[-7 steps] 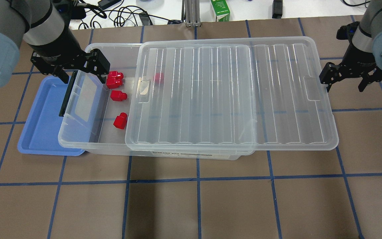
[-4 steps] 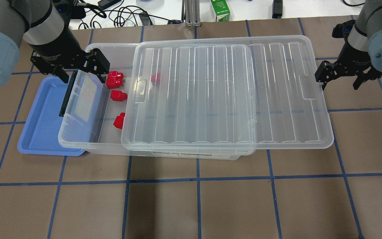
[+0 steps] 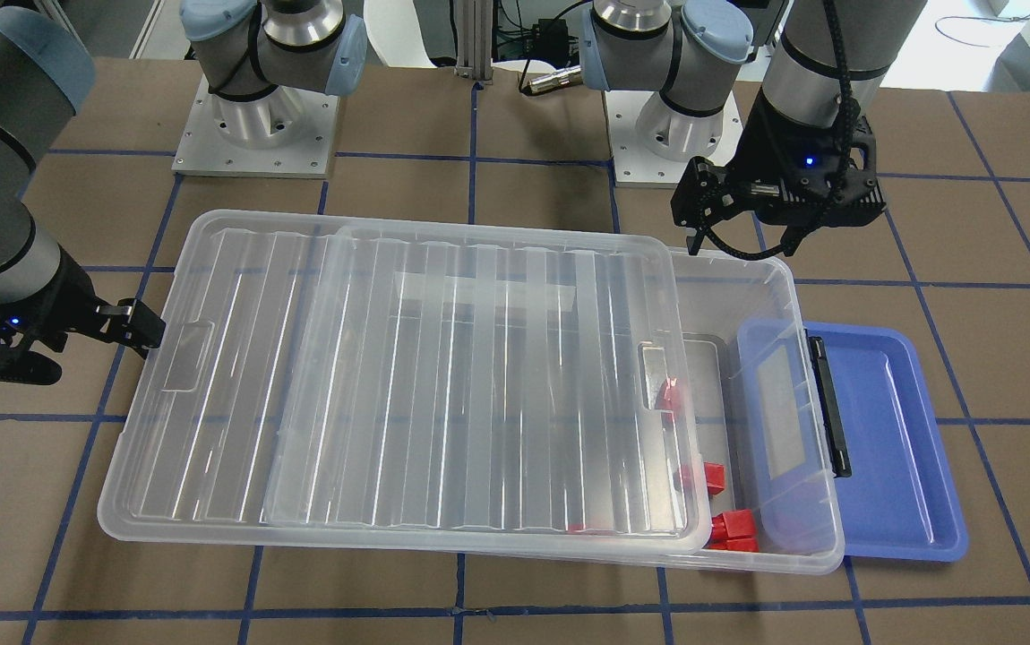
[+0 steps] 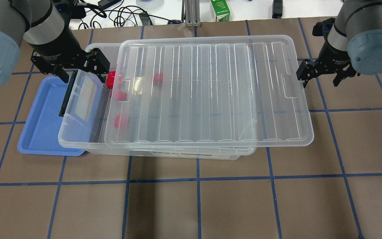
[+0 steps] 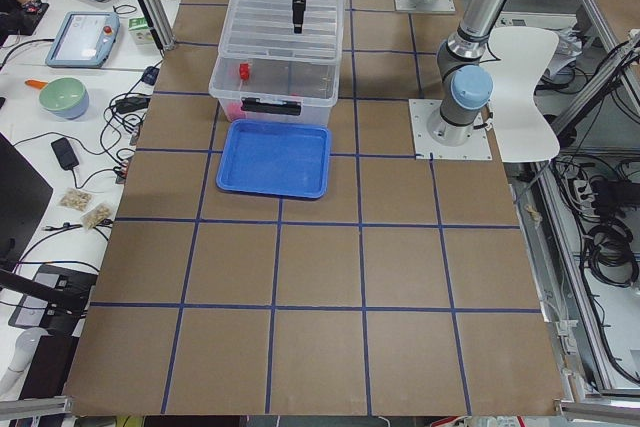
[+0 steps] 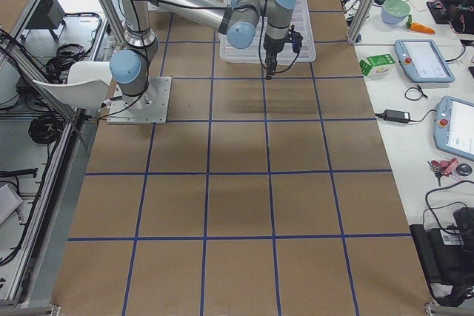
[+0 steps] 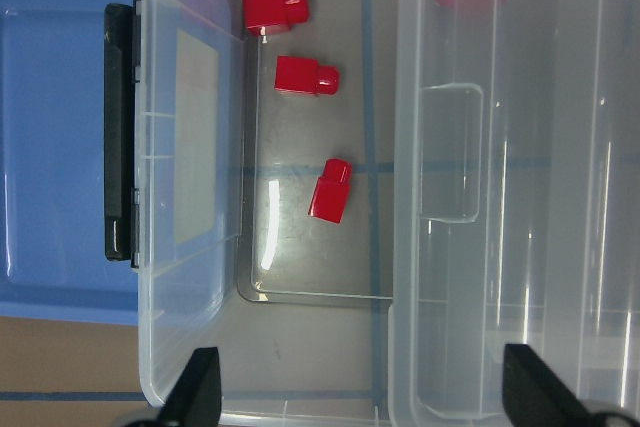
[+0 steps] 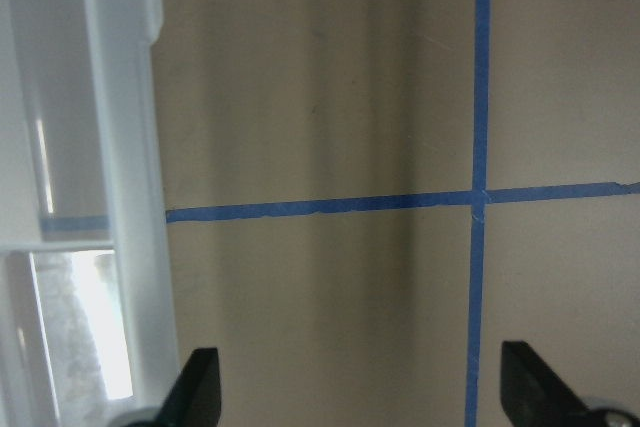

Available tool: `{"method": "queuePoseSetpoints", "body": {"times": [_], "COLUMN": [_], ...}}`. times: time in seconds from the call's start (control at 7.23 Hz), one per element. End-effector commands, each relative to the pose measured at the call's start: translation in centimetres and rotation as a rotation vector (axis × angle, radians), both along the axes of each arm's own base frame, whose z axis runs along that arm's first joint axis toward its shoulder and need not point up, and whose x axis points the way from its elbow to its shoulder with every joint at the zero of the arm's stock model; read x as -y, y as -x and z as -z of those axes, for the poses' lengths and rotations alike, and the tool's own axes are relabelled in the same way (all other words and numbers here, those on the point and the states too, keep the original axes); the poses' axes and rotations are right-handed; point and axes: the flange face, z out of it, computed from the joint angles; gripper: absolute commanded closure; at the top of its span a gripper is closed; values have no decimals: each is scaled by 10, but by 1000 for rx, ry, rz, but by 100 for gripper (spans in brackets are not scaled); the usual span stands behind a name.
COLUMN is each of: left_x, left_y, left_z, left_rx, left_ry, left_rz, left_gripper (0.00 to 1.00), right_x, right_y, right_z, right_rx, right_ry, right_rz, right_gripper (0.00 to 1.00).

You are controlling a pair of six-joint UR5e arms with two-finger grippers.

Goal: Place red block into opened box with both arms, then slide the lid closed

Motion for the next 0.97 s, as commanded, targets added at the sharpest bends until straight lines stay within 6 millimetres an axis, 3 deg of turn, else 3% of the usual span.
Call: {"method": "queuePoseSetpoints", "body": {"times": [0.0, 0.83], "left_x": [0, 0], "left_y": [0, 0], "left_z": [0, -1], "left_rx": [0, 2], "left_ry": [0, 2], "left_rz": [0, 1], "left_gripper": [0, 0], "right_x": [2, 5], "right_y": [-26, -50], "right_z": [4, 0], "right_rx": [0, 28], "right_ry": [6, 38], "right_rz": [-39, -69], "right_gripper": [0, 0]}}
